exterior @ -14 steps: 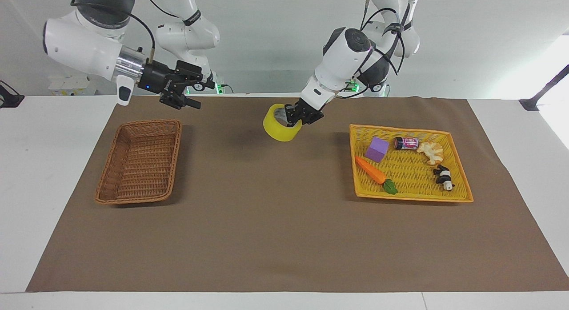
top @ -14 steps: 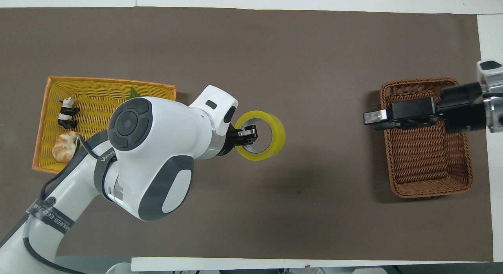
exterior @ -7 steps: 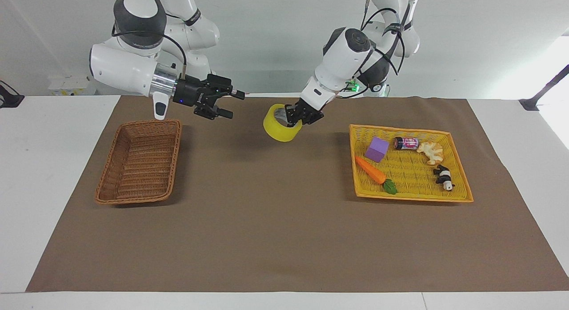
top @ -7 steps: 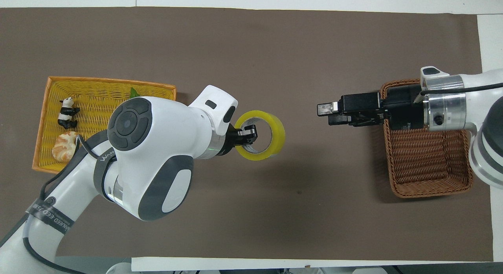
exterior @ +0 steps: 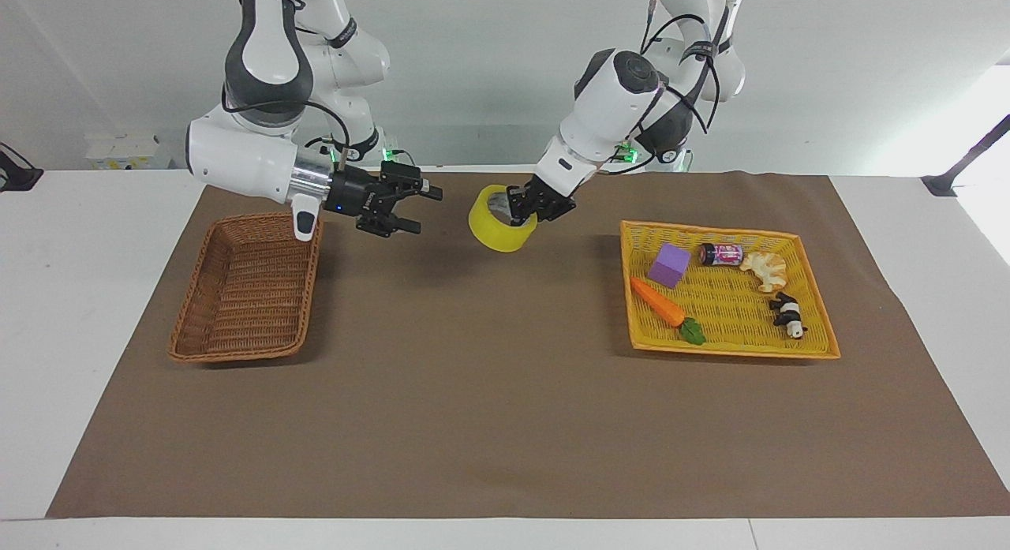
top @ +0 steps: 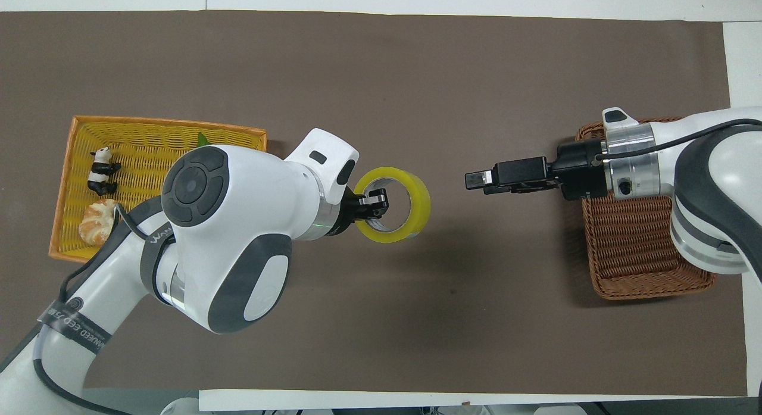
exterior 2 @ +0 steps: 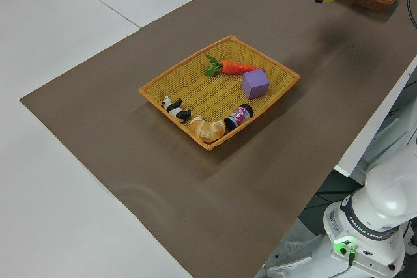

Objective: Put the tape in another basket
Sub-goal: 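Reach the right gripper to the tape rim opposite the left gripper, then close the right gripper on the tape while the left gripper releases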

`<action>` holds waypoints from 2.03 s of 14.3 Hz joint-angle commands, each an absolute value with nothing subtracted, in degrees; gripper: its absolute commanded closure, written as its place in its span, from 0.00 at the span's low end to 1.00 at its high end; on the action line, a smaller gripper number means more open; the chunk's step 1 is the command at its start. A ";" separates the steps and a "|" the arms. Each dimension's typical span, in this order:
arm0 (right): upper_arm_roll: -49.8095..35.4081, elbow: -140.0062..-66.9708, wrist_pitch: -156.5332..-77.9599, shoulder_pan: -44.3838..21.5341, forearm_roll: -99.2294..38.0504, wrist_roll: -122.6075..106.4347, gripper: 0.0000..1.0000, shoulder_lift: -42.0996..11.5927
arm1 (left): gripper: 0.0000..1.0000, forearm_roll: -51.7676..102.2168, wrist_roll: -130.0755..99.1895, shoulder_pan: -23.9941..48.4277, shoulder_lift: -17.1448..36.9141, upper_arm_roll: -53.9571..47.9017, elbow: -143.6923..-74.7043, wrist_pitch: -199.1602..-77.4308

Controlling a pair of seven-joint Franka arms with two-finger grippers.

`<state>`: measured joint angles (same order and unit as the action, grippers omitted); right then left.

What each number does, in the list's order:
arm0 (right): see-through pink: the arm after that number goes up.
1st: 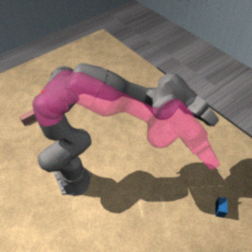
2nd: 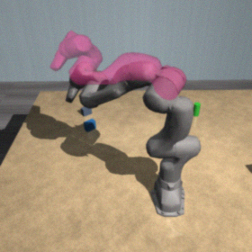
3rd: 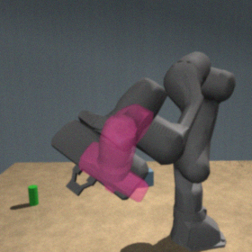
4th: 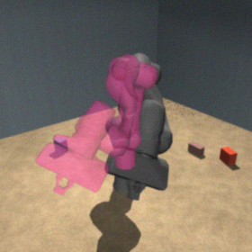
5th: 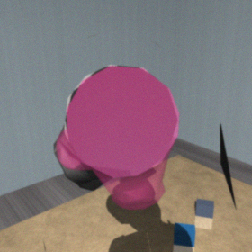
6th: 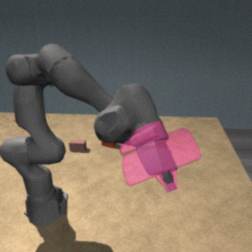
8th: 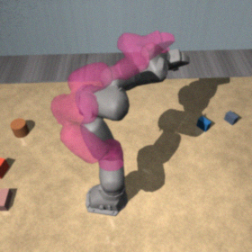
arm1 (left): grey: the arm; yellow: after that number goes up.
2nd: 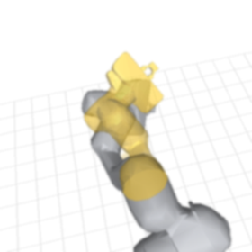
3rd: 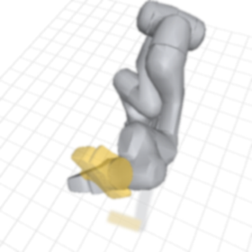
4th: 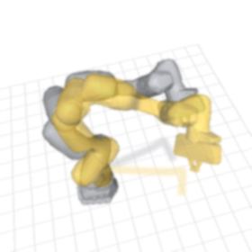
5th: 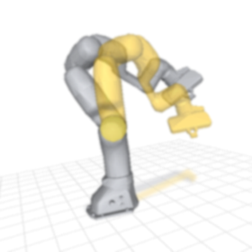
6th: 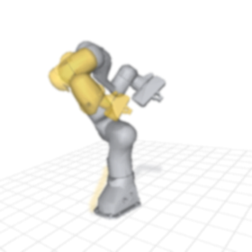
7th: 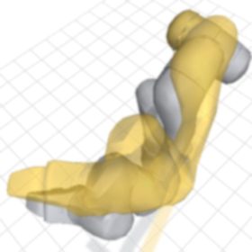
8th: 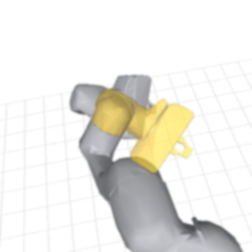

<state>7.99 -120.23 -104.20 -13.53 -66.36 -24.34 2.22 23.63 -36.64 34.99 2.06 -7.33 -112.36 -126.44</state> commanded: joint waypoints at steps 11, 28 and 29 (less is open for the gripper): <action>8.00 -122.25 -115.66 -23.47 -73.74 -21.97 0.00 1.05 | 1.00 23.91 -36.91 35.95 1.41 -6.59 -111.89 -125.68; 8.00 -122.26 -115.40 -23.55 -72.69 -22.41 0.51 1.05 | 1.00 23.91 -37.18 35.95 1.41 -6.59 -111.97 -125.68; 8.00 -122.26 -115.57 -23.55 -72.69 -22.41 0.67 1.05 | 1.00 23.91 -37.18 35.95 1.41 -6.59 -111.97 -125.68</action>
